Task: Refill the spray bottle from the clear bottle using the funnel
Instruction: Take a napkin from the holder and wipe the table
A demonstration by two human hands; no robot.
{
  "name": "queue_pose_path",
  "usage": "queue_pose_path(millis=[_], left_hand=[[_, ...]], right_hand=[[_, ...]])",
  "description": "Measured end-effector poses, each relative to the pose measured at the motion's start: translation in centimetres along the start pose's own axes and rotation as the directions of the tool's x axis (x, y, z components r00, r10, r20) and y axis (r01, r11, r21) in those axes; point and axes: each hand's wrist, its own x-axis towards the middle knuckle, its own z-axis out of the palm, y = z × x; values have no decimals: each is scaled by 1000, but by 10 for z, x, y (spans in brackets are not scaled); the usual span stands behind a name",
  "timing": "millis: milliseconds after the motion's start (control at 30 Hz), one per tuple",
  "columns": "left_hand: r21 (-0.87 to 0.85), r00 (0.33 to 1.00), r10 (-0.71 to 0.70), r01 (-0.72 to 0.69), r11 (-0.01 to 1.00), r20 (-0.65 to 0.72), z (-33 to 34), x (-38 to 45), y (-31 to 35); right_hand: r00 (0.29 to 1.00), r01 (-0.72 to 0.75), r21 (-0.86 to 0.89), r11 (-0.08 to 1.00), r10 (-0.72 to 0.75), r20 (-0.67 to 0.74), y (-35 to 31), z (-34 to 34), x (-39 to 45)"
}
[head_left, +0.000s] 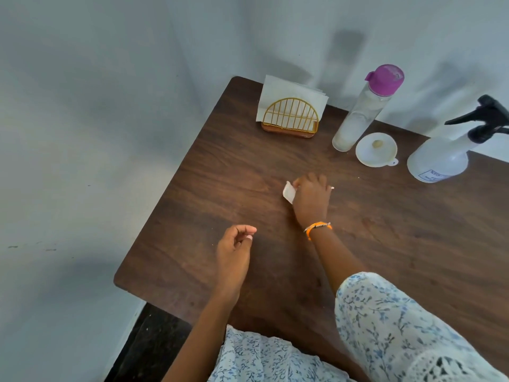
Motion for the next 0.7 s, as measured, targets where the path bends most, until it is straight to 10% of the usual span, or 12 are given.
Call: queue_pose_path(millis=[300, 433, 533, 700], left_hand=[[43, 1000, 17, -17, 999, 17, 8, 5, 0], [57, 995, 10, -16, 998, 102, 22, 2, -1], [86, 987, -9, -5, 996, 163, 35, -3, -1], [110, 984, -9, -10, 994, 176, 43, -1, 3]], right_hand=[[726, 568, 236, 788, -615, 308, 53, 10, -111], [959, 239, 402, 884, -279, 43, 101, -14, -75], [998, 18, 420, 907, 7, -59, 89, -11, -48], [949, 286, 430, 856, -315, -5, 47, 6, -91]])
